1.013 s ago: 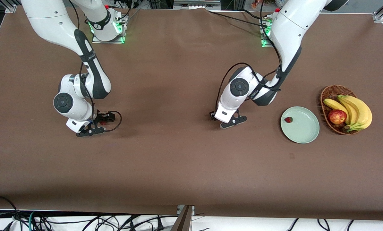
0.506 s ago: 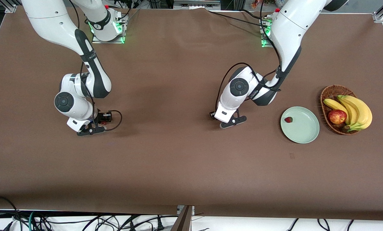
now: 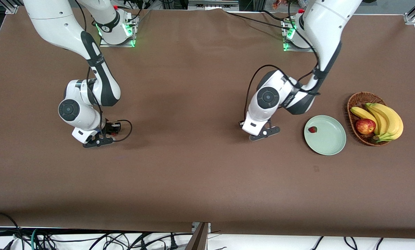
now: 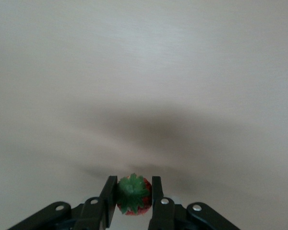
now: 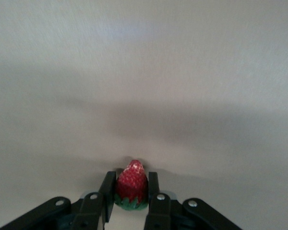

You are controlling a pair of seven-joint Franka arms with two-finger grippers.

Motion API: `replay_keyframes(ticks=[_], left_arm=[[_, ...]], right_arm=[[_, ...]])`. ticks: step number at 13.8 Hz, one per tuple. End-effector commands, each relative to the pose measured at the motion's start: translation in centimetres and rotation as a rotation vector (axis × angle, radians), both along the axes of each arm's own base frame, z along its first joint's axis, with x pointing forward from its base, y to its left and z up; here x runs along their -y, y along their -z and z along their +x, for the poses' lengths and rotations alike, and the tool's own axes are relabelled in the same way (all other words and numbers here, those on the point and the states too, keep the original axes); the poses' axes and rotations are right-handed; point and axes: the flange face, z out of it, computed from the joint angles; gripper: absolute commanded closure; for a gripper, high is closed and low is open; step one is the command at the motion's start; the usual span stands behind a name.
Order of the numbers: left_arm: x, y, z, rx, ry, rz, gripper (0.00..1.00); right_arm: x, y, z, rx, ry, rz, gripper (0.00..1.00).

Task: Collect all strawberries into plate
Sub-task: 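Drop the strawberry on the plate with the left gripper while the right gripper carries another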

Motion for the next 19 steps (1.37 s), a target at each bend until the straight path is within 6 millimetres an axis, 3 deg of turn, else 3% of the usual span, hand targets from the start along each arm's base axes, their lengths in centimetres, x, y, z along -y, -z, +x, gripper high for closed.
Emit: replay_keyframes(ticks=[1, 4, 7, 11, 14, 16, 19], left_arm=[[-5.1, -3.3, 0.7, -0.074, 0.122, 0.063, 0.85], [-10.5, -5.0, 1.9, -0.147, 0.249, 0.056, 0.85], [-15.2, -5.0, 2.6, -0.213, 0.351, 0.025, 0.84], [-20.6, -4.7, 3.6, -0.238, 0.495, -0.038, 0.83], [-24.9, -4.0, 4.0, -0.26, 0.585, -0.051, 0.78], [-26.3, -3.1, 4.1, -0.281, 0.661, -0.041, 0.76], [-27.6, -1.9, 4.1, -0.286, 0.686, -0.064, 0.74]], right_arm=[[-2.5, -2.5, 2.3, 0.062, -0.004, 0.025, 1.0], [-11.1, -2.9, 5.2, 0.107, 0.11, 0.126, 1.0], [-20.6, -2.6, 5.7, 0.118, 0.258, 0.194, 1.0], [-35.4, -2.2, 2.7, 0.14, 0.339, 0.264, 1.0], [-45.6, -3.6, -0.3, 0.156, 0.476, 0.37, 1.0], [-50.4, -3.1, -3.1, 0.174, 0.458, 0.43, 1.0], [-54.5, -1.0, -7.0, 0.234, 0.4, 0.536, 1.0]])
